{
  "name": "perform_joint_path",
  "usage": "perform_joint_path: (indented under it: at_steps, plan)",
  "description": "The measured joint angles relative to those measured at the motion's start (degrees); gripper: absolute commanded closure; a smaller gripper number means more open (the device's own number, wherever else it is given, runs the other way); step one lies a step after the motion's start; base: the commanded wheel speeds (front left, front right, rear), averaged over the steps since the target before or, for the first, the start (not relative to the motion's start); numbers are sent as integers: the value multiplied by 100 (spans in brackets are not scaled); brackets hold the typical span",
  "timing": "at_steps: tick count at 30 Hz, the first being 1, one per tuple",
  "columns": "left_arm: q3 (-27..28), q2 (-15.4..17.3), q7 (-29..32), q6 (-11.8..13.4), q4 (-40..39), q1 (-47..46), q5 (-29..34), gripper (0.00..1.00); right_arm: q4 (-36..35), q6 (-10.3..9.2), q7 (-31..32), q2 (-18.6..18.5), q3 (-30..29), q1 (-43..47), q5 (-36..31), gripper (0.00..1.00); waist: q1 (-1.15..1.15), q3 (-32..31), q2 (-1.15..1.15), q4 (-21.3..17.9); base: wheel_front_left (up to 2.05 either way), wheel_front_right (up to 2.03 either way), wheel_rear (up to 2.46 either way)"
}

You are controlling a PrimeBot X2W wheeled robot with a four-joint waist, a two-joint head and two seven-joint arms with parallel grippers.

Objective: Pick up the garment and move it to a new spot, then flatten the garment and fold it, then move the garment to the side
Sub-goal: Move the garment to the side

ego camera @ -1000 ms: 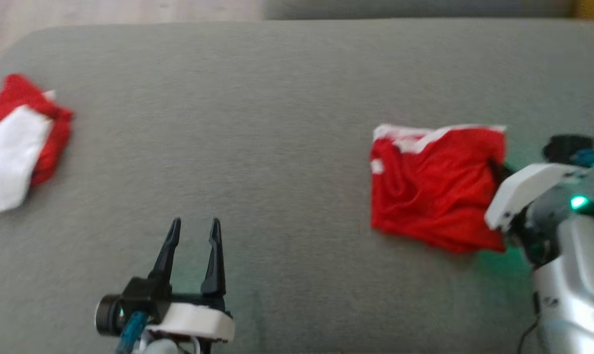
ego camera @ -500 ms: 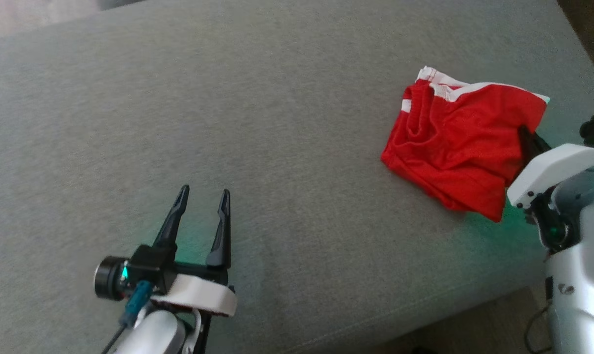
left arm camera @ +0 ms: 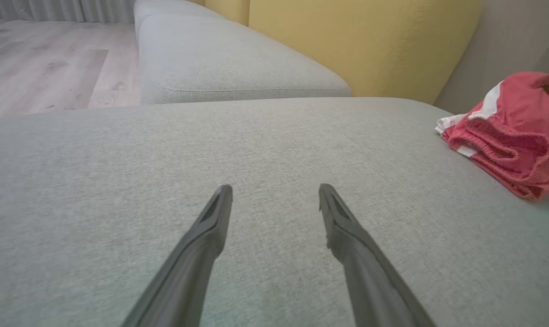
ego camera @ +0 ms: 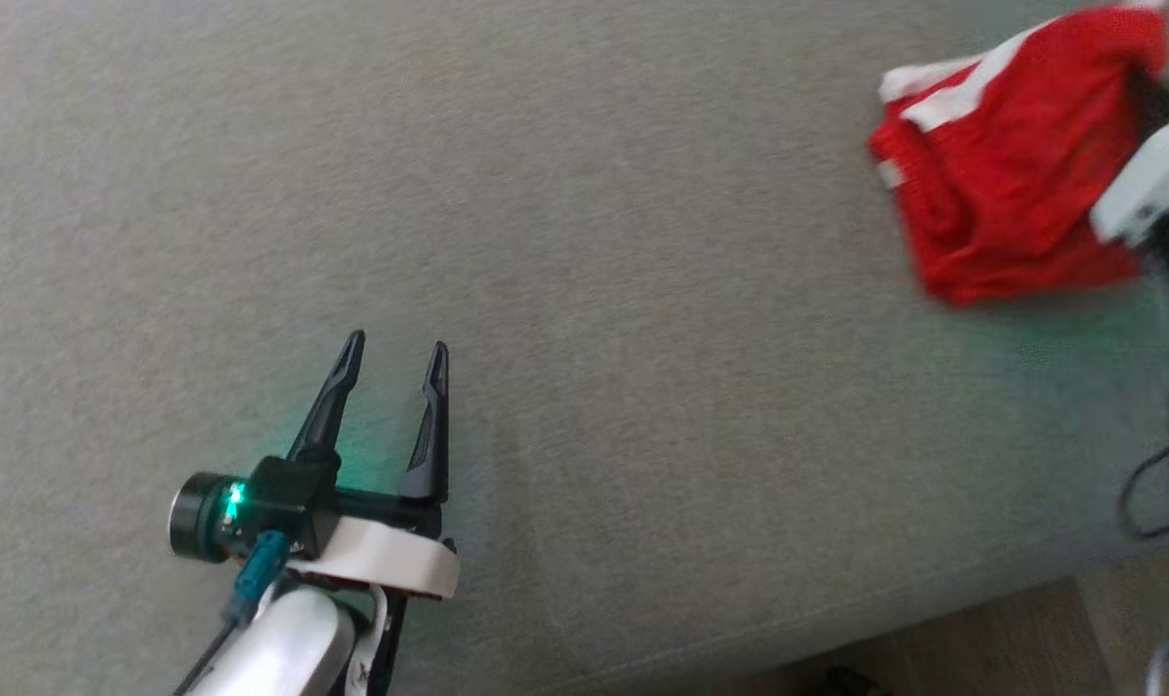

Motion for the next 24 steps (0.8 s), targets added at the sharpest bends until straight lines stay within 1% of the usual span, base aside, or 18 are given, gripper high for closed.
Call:
perform_joint_path:
  at_steps: [5,7,8,9,10,12,14,17,21,24]
  plan:
    - [16,71,32,64,-155,-75,62,0,369,0,25,-460,-174,-584,-332,100,0,209,0,284,0,0,0]
    - [15,91,35,77,-170,-76,87,0,549,0,-45,-591,-280,-727,-464,100,0,304,0,374,0,0,0]
    - [15,91,35,77,-170,-76,87,0,549,0,-45,-591,-280,-727,-464,100,0,304,0,374,0,0,0]
    - [16,102,57,78,-180,-76,89,0,623,0,-96,-627,-358,-770,-558,53,0,348,0,413,0,0,0]
    - [15,111,59,78,-189,-76,89,0,713,0,-135,-667,-390,-808,-677,0,1,391,0,448,0,0,0]
    - [13,112,60,79,-207,-80,90,0,840,0,-298,-753,-453,-822,-917,0,1,461,0,511,0,0,0]
    - [10,111,73,98,-211,-81,90,0,934,0,-506,-761,-578,-827,-1069,0,0,504,0,554,0,0,0]
    - [10,110,73,104,-210,-84,90,0,990,0,-802,-753,-546,-836,-1233,0,1,507,0,561,0,0,0]
    - [12,97,63,103,-186,-101,82,0,1024,0,-1082,-657,-232,-962,-1180,0,0,401,0,541,0,0,0]
    - [23,69,-13,103,-124,-101,42,0,965,0,-1256,-513,208,-1042,-969,0,0,267,0,543,0,0,0]
